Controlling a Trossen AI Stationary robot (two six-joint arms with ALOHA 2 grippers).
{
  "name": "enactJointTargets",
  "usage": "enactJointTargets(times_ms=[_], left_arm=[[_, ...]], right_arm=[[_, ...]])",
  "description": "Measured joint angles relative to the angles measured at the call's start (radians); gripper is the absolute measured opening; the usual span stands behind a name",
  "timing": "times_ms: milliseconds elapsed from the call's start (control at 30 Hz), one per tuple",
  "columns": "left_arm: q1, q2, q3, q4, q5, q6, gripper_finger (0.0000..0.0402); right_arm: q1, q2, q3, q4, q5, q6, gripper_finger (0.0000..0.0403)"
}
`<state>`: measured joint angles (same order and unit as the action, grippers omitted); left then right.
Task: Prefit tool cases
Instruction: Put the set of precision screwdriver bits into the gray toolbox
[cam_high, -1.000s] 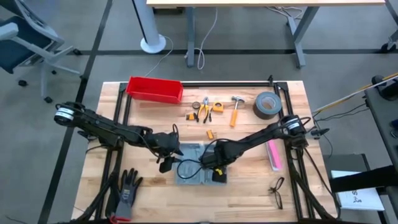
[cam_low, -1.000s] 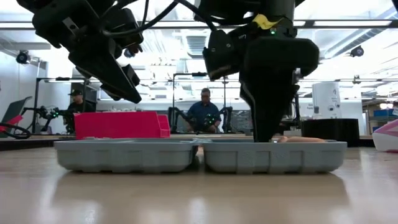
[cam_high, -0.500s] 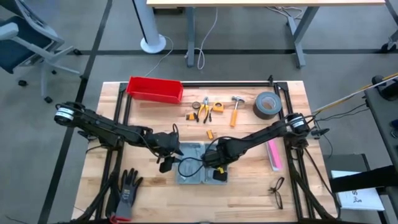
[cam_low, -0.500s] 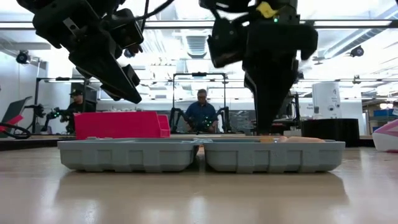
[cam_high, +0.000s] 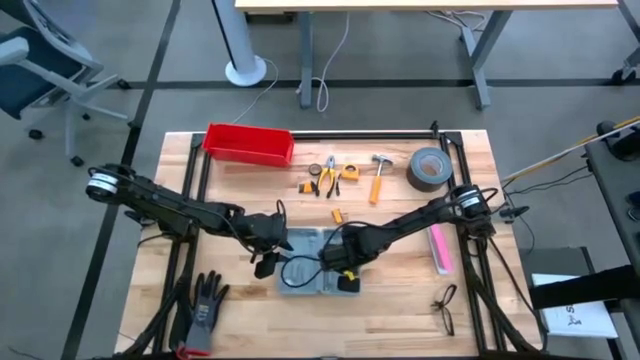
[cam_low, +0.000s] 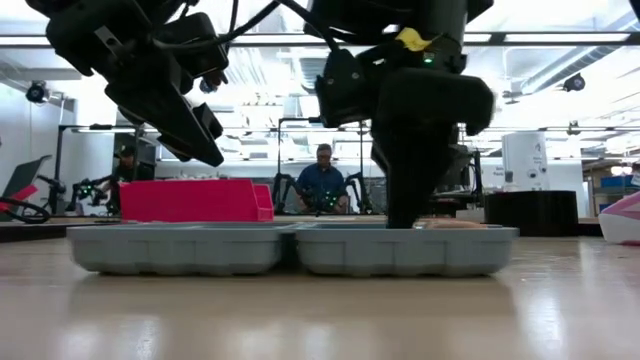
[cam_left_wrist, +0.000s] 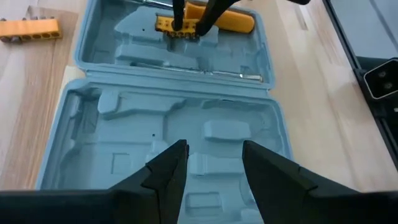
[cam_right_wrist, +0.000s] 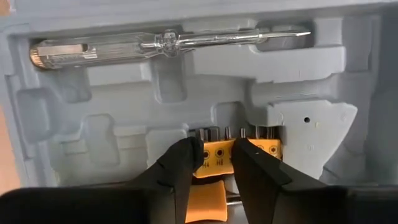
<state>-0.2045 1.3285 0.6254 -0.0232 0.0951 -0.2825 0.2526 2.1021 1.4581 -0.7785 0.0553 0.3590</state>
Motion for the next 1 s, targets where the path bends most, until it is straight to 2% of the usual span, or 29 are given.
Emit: enactJointTargets(times_ms=[167,533,800,1000], left_arm=[[-0.004,-0.003,0.0,-0.001,0.0,0.0,0.0162],[-0.005,-0.006,0.0,-0.001,0.001,-0.001,0.0162],[-0.005,-0.006,0.0,0.0,0.001,-0.005,0.0162],[-0.005,-0.007,0.0,-0.001,0.002,-0.007,0.0162]], right_arm=[[-0.002,-0.011,0.005,-0.016,-0.004,0.024,0.0085],[-0.004,-0.125,0.02,-0.096,0.021,0.075,0.0082],[-0.003,-0.116,0.018,-0.104,0.019,0.07,0.0063],[-0.003,-0.063,0.001,-0.065,-0.003,0.037,0.005]])
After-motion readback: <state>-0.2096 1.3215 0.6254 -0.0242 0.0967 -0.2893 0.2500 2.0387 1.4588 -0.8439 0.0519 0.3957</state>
